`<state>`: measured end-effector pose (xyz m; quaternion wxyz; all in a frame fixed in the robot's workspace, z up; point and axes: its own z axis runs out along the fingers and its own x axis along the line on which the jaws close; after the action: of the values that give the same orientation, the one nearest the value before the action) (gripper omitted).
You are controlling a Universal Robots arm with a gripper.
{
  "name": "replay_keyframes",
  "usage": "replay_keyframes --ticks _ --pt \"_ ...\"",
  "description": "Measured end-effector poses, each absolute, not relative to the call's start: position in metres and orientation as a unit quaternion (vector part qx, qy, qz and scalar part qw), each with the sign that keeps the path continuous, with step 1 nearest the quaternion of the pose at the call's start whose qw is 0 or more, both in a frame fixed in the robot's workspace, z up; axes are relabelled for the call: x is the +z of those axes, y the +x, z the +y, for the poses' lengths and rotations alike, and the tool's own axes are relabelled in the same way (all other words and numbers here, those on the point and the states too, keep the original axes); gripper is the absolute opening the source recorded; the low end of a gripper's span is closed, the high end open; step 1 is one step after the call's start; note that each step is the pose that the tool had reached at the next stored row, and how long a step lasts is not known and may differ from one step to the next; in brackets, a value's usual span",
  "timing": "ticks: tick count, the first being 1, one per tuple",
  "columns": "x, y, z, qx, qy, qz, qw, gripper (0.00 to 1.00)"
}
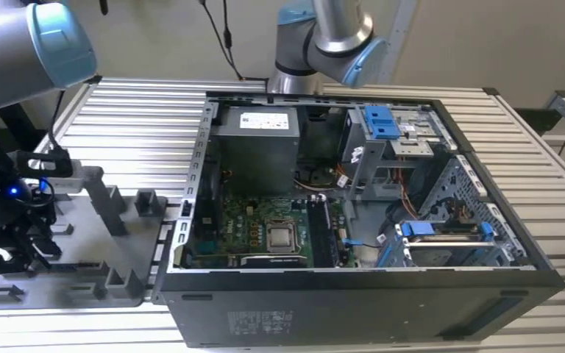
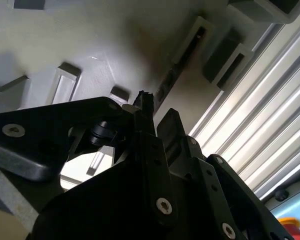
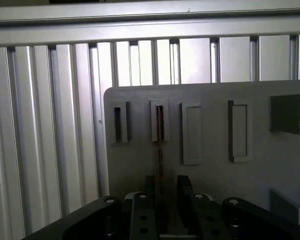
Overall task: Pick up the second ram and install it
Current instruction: 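Pick up the second ram and move it above second insertion slot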
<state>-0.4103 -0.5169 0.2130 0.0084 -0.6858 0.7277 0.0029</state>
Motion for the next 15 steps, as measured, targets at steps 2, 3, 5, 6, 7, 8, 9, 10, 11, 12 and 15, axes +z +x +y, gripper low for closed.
replay_keyframes --ticks 2,3,5,6,7,8,9,10,11,12,15 --pt "0.21 -0.411 -0.517 0.003 -0.687 0.727 0.009 0.32" --pt "0.209 -0.411 -0.517 0.002 -0.688 0.726 0.009 0.32" --pt "0.206 -0.412 -0.517 0.002 -0.689 0.724 0.01 0.32" --pt "0.205 -0.412 -0.517 0.001 -0.69 0.723 0.01 0.32" --pt "0.204 -0.412 -0.517 0.001 -0.692 0.722 0.011 0.32" --pt "0.202 -0.412 -0.517 0.0 -0.693 0.721 0.011 0.32" --pt "0.201 -0.413 -0.517 0.0 -0.694 0.72 0.012 0.32" --pt "0.2 -0.413 -0.517 -0.001 -0.694 0.72 0.012 0.32" --pt "0.199 -0.413 -0.517 -0.001 -0.695 0.719 0.013 0.32" --pt "0.198 -0.414 -0.517 -0.001 -0.695 0.719 0.013 0.32" --pt "0.195 -0.415 -0.517 -0.003 -0.697 0.717 0.014 0.32"
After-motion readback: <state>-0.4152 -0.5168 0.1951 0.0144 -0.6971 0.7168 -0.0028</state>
